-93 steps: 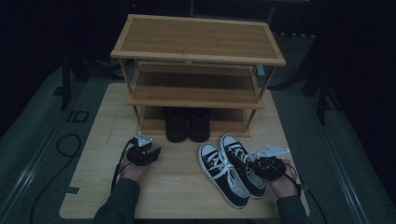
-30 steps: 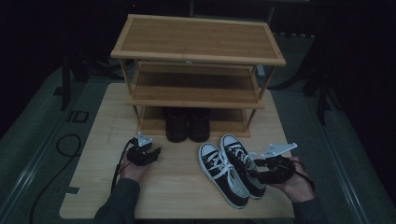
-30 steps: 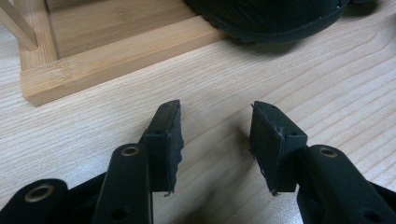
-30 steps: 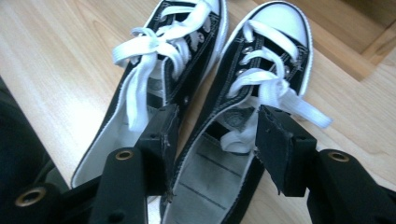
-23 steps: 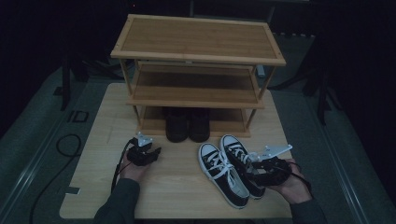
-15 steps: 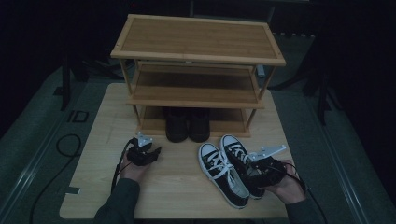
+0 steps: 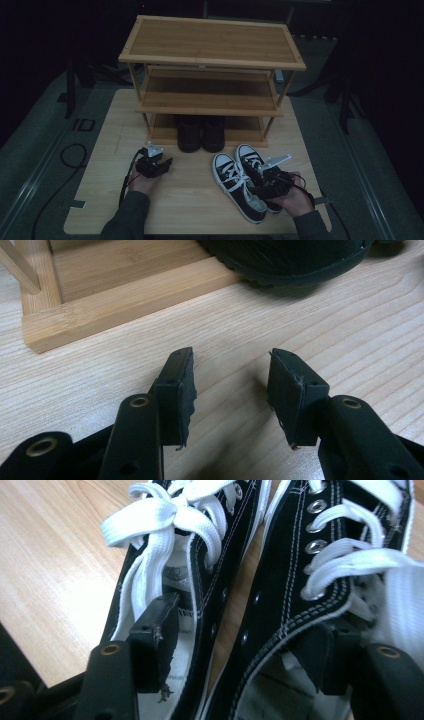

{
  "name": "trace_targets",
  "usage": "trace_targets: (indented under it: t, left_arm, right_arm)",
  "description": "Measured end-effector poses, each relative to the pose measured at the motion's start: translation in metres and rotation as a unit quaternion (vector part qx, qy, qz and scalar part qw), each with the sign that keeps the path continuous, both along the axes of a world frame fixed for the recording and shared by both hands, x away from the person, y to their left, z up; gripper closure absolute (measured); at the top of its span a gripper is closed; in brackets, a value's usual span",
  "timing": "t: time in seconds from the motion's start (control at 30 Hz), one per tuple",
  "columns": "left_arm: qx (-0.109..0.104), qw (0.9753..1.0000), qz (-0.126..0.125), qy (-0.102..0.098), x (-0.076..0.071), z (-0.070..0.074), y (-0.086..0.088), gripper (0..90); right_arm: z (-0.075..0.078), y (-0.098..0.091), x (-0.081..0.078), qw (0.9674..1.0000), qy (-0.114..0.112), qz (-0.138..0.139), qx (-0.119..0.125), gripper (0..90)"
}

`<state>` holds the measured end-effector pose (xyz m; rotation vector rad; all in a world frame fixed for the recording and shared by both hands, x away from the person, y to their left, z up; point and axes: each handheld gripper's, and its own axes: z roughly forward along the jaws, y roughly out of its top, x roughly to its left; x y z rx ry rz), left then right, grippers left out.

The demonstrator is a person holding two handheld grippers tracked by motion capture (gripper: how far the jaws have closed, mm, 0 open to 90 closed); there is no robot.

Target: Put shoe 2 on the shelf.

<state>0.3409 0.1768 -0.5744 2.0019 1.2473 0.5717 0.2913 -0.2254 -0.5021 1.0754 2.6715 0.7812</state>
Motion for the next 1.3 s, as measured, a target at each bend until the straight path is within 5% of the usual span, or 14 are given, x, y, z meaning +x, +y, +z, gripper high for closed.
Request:
trace_targets:
  t: [0.4,0.67,1.3]
  left_arm:
    - [0.000,1.0000,0.000,0.000,0.000,0.000,0.000,54.0]
    - [0.000,1.0000,0.000,0.000,0.000,0.000,0.000,54.0]
    - [0.000,1.0000,0.000,0.000,0.000,0.000,0.000,54.0]
  right_arm:
    - [-0.011,0.015,0.006,0.9993,-0.010,-0.027,-0.025,54.4]
    - [-0.011,0.013,0.006,0.9996,-0.007,-0.025,-0.013,70.2]
    - [-0.011,0.012,0.008,0.9995,-0.006,-0.023,-0.019,80.0]
